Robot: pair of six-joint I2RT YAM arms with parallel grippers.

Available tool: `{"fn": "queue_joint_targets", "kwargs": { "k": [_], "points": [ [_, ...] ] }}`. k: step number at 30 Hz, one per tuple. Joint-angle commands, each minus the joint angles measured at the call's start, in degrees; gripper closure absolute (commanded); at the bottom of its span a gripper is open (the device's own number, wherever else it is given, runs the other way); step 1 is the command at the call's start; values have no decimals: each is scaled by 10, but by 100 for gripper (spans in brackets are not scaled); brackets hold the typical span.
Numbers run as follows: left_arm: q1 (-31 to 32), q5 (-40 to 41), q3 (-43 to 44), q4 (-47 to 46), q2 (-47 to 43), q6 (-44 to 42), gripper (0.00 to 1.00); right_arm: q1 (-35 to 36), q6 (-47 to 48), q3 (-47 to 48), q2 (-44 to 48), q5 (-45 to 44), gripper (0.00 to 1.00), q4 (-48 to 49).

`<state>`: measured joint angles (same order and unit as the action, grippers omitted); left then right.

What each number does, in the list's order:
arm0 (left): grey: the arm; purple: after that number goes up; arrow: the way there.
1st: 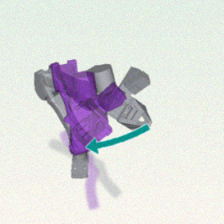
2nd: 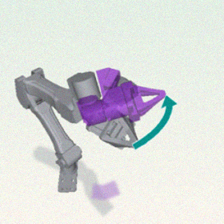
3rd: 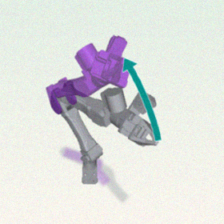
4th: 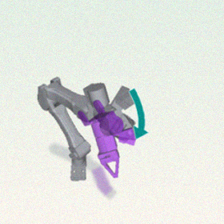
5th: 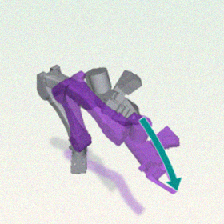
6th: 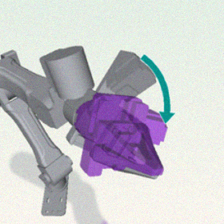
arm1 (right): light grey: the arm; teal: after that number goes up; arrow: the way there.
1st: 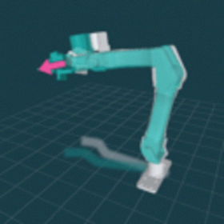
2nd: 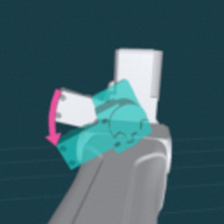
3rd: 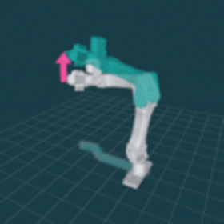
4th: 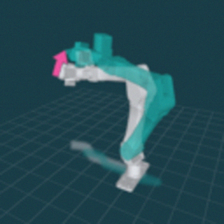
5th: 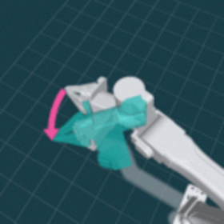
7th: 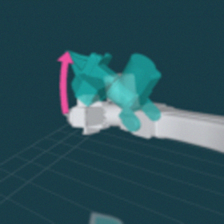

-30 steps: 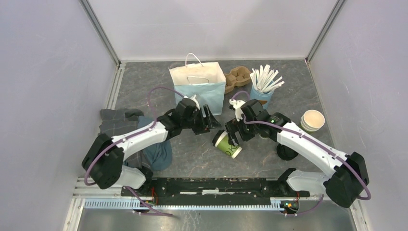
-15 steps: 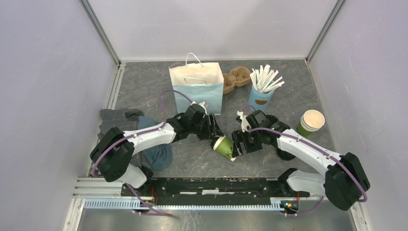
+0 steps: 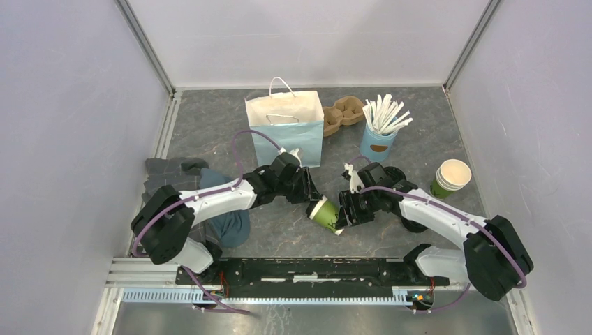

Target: Pack the takeout coffee

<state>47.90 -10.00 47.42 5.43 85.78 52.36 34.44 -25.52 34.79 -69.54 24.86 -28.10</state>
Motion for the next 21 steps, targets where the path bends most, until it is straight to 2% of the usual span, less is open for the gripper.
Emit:
{"fn": "queue_joint_targets", "kwargs": {
  "k": [1,8,13,16,18,21],
  "points": [
    [33,-1,9,8,15,-31,58,6,22,12,-19,-6,46,65],
    [58,-47,18,-39,29,-29,56,41,52,44,-31,-49,46,79],
    [58,-64,10,-52,20,-30,50,52,61,25,-1,-67,46,163],
    [57,-70,9,-66,12,-30,51,61,64,14,1,-79,46,204],
    [56,-67,9,-57,7,-29,52,63,62,22,-13,-84,46,215],
    [51,-25,-3,17,-8,-12,50,71,82,54,-25,-120,45,181]
  ]
}}
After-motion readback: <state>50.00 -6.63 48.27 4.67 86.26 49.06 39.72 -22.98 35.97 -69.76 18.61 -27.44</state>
